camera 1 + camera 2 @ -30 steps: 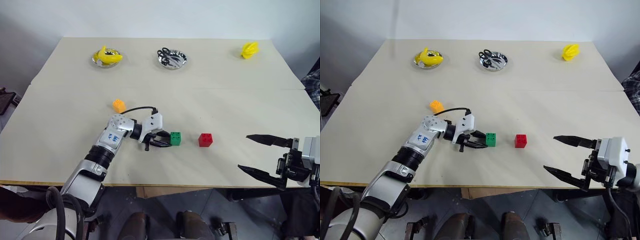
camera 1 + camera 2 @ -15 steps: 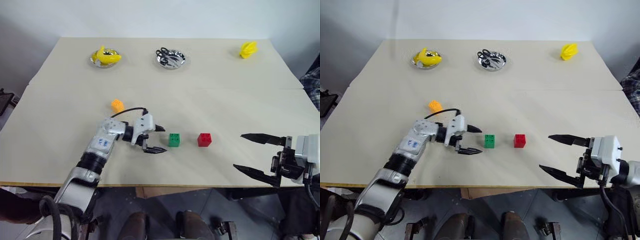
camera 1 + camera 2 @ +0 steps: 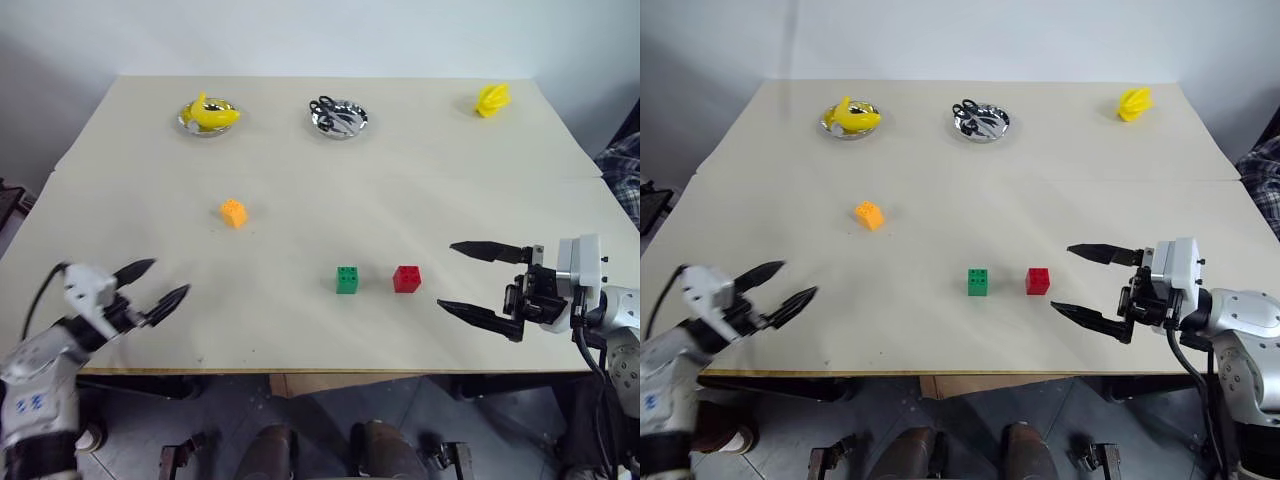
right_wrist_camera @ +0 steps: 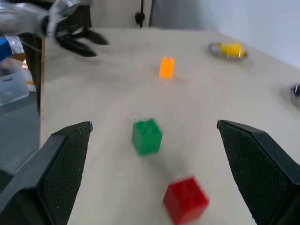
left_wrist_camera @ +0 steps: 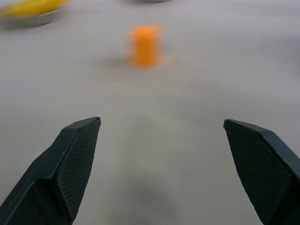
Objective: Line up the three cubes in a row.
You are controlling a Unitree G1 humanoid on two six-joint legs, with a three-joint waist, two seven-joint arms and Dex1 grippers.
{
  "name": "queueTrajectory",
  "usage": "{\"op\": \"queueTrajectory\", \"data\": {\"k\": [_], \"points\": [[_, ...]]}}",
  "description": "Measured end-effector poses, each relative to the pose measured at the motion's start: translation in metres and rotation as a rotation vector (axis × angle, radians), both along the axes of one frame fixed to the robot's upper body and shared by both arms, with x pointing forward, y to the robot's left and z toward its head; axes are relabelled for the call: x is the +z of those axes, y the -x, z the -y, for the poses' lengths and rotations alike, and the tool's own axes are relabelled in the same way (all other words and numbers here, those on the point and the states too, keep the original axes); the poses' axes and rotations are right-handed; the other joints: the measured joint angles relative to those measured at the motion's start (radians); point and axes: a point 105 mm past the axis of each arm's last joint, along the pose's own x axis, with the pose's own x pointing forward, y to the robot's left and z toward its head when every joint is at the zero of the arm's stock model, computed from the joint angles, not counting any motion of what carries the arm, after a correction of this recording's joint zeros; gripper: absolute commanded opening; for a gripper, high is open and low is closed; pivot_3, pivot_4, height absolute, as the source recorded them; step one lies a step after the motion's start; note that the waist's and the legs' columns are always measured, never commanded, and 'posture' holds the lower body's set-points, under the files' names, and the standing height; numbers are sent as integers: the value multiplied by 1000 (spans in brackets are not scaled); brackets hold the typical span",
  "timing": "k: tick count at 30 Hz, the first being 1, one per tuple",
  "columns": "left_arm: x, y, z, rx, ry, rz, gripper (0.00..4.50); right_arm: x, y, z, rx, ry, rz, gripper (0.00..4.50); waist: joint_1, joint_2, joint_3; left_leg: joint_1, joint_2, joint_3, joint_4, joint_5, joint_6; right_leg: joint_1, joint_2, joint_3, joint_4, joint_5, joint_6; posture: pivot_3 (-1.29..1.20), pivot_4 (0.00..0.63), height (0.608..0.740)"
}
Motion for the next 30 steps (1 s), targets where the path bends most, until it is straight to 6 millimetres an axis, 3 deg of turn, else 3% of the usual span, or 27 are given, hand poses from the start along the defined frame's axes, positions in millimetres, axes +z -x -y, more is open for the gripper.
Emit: {"op": "queueTrajectory", "data": {"k": [5, 11, 16, 20, 23, 26, 30], "points": [[-8, 30, -6, 99, 44, -5, 4470, 2, -4, -1, 3, -6, 15, 4500, 10, 0, 0, 0, 0, 0, 0, -1, 1, 1, 0, -1, -4, 0, 0, 0, 150, 740], [-7, 29, 3, 81, 53, -19, 4470, 1, -5, 1, -3, -11, 6, 4500, 7, 0, 0, 1, 0, 0, -1, -1, 1, 2, 0, 0, -5, 0, 0, 0, 150, 740], [11, -16, 31, -37, 36, -1, 4470, 2, -5, 1, -2, -8, 1, 4500, 9, 0, 0, 1, -1, 0, -1, 0, 1, 2, 0, -1, -4, 0, 0, 0, 150, 740], [37, -82, 58, -100, 8, 10, 4470, 2, -2, -4, 19, 11, -7, 4500, 10, -1, -1, -1, -2, 0, 0, 1, 0, -1, 1, -2, 2, 0, 0, 0, 150, 740], [52, -115, 74, -124, -42, 12, 4470, 3, -1, -8, 30, 16, -2, 4500, 1, -1, -1, -1, -2, 2, -1, 0, 0, -3, 2, -3, 5, 0, 1, 0, 150, 740], [52, -135, 84, -156, -71, -22, 4470, 4, 0, -11, 28, 10, 2, 4500, -16, -2, -1, -1, -2, 2, -2, 0, 1, -4, 3, -6, 5, 0, 1, 0, 150, 740], [38, -151, 90, -167, -106, -99, 4470, 7, -1, -14, 5, -23, 17, 4500, -18, -2, -1, -1, -2, 2, -1, 0, 1, -4, 3, -7, 5, 0, 1, 0, 150, 740]]}}
